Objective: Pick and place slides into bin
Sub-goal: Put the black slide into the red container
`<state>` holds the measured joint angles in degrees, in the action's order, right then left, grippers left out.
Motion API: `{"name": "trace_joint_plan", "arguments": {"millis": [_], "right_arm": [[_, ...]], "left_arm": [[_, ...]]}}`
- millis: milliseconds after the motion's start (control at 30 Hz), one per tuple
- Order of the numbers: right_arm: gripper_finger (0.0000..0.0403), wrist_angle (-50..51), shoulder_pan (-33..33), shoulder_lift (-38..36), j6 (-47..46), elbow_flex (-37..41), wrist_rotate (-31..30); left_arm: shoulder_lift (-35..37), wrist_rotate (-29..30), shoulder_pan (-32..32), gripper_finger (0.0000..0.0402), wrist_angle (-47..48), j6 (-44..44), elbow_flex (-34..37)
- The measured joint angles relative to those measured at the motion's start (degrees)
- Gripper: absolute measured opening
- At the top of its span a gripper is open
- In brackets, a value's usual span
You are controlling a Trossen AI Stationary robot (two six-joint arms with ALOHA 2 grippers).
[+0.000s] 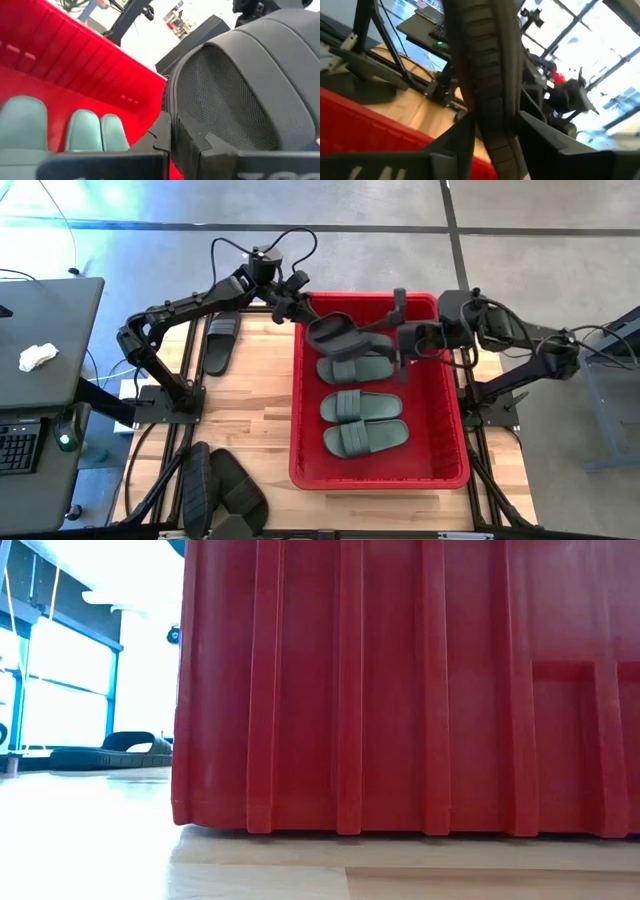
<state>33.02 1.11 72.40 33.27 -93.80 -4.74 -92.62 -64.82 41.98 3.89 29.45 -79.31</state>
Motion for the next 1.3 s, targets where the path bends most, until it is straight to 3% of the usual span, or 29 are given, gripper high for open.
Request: {"name": "trace_joint_plan", "arguments": {"millis": [133,233,533,733,933,1167,1300], "right_arm": [[0.0157,2.0,0.0,-0.6,-2.6,0.0,0.2],[0.0172,5.7,0.0,-0.5,-4.5,0.0,-3.1],[0.0187,17.5,0.0,-2.9,-23.5,0.0,-3.0],[0.0186,27.9,0.0,-5.6,-40.0,0.0,-3.0],[0.0186,29.9,0.0,-10.2,-61.6,0.0,-2.2],[0.0186,38.2,0.0,-15.7,-86.5,0.1,-9.9],[0.0183,34.1,0.0,-19.2,-92.5,7.2,-6.8]], "left_arm": [[0.0,1.0,0.0,0.0002,-1.2,-0.7,0.0],[0.0,1.1,0.0,0.0001,-1.2,-1.0,0.0],[0.0,5.9,-0.2,0.0,-0.9,-2.3,0.0],[0.0,14.0,-0.5,0.0,-0.7,-5.1,0.0],[0.0,24.8,-0.5,0.0,1.1,-12.9,0.0],[0.0,32.6,-0.5,0.0,1.0,-18.7,0.0],[0.0,34.6,-0.9,0.0,0.5,-20.2,0.0]]}}
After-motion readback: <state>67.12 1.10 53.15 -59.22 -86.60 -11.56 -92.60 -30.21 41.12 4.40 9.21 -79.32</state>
